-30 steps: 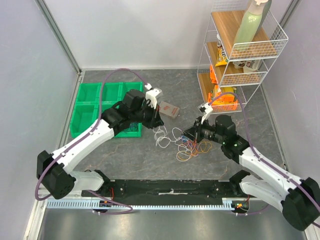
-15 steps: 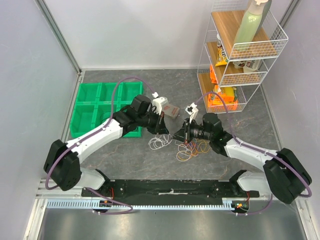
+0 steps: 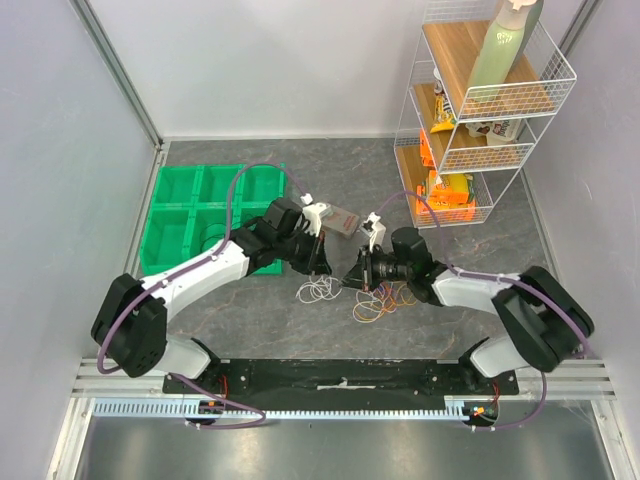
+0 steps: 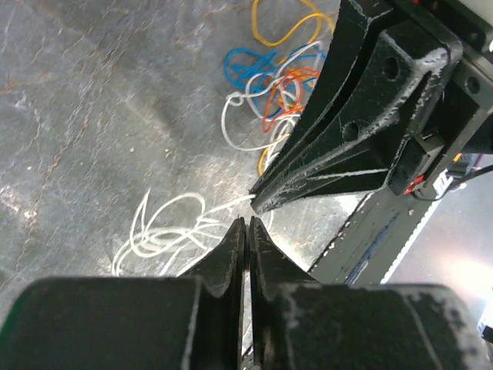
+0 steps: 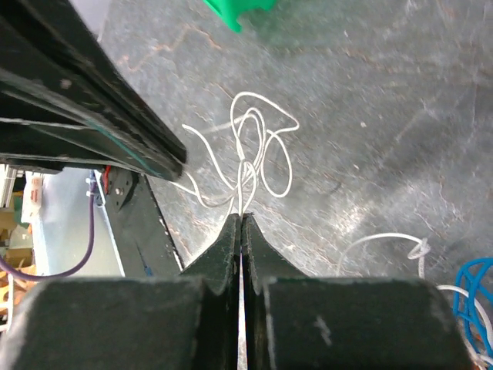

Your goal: Untangle the cables

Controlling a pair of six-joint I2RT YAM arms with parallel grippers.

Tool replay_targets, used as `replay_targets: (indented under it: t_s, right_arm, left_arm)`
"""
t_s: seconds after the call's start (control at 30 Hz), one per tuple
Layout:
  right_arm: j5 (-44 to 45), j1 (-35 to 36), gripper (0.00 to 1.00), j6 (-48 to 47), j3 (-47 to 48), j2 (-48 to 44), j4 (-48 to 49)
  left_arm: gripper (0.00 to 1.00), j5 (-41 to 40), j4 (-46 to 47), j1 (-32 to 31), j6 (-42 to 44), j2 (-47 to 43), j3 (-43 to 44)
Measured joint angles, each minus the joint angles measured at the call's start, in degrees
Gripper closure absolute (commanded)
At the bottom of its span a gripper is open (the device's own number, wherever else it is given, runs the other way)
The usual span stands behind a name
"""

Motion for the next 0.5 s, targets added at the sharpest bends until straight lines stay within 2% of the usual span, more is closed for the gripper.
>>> replay_targets:
  t_s: [0.13, 0.17, 0.23, 0.27, 0.33, 0.47, 0.5]
  right_arm:
    - [0.0, 0.1, 1.0, 0.6, 0.1, 5.7, 0.9]
    - [0.1, 0.1, 1.0, 0.7, 0.1, 6.7, 1.0]
    - [0.2, 0.3, 1.0, 0.7, 0.1, 8.2, 1.2]
    - [0.3, 0.4, 1.0, 0.7, 0.1, 8.5, 1.4]
    - [0.5, 0.5, 1.0, 0.7, 0.1, 8.9, 1.7]
    - [1.5, 0.7, 1.0, 0.5, 0.1, 8.9, 1.8]
    - [1.7, 0.7, 1.0, 0.5, 0.1, 8.9, 1.8]
  left_arm:
    - [0.67, -1.6, 1.0, 0.7, -2.4, 1.0, -2.5]
    - [0.59, -1.7, 1.3, 1.0, -3.3, 1.1, -3.3]
    - [0.5, -1.9, 1.7, 1.5, -5.0, 1.2, -4.5]
    - [0.39, -2.0, 2.1, 1.8, -5.7, 1.2, -5.0]
    - [0.26, -2.1, 3.0, 2.3, -7.0, 1.2, -5.6]
    - [0.08, -2.8, 5.3, 3.1, -9.7, 0.2, -8.2]
    - [0.07, -3.3, 5.6, 3.2, -10.4, -0.9, -9.3]
